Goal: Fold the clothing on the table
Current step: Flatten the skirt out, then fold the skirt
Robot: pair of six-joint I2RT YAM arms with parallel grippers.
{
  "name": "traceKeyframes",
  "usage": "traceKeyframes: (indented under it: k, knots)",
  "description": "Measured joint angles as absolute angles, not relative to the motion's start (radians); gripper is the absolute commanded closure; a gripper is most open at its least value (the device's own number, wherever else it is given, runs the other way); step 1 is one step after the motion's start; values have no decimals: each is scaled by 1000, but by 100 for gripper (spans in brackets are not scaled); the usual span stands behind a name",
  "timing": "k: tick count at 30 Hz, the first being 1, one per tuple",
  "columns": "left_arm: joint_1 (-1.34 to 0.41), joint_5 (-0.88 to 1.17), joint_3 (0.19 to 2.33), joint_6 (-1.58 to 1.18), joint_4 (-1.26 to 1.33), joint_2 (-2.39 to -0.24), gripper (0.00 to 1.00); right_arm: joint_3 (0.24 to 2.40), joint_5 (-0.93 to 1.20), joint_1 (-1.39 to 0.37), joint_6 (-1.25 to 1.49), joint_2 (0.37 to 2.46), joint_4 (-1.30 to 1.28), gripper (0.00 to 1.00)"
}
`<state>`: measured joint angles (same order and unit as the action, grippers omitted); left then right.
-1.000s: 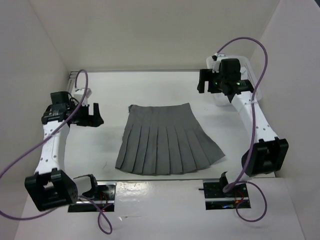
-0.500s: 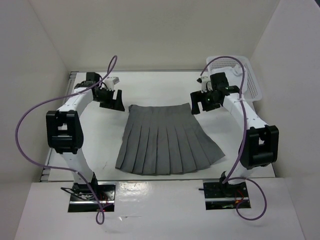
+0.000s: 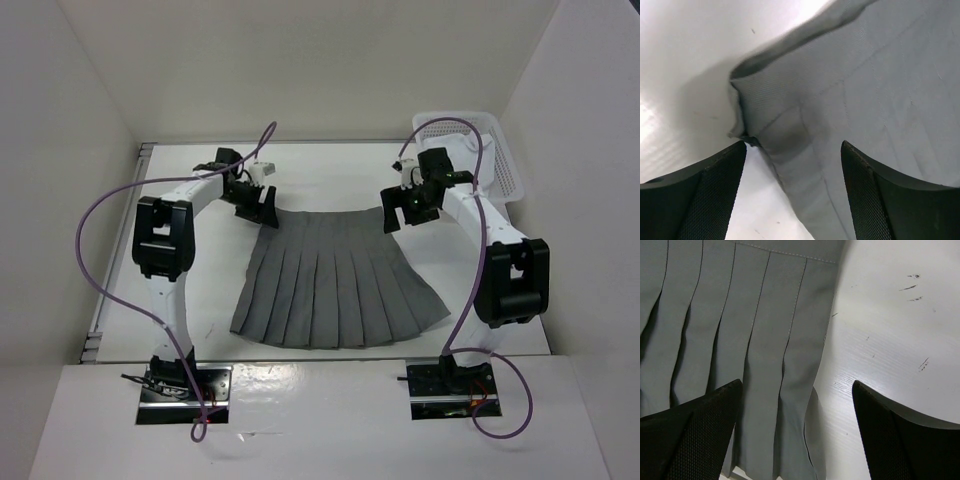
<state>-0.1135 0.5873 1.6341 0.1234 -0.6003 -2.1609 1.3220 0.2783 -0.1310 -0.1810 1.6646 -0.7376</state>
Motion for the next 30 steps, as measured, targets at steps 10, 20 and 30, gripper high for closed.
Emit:
traceKeyframes:
  k: [10, 20, 30]
  knots:
    - [-94, 540, 1670, 127, -585, -2184, 18, 1322, 293, -105, -181, 1665, -738, 7]
    - [-104, 540, 1765, 130, -571, -2247, 20, 1322, 297, -98, -181, 1665, -739, 8]
    - [-126, 574, 1780, 161, -591, -2271, 54, 1324, 300, -98, -181, 1667, -747, 10]
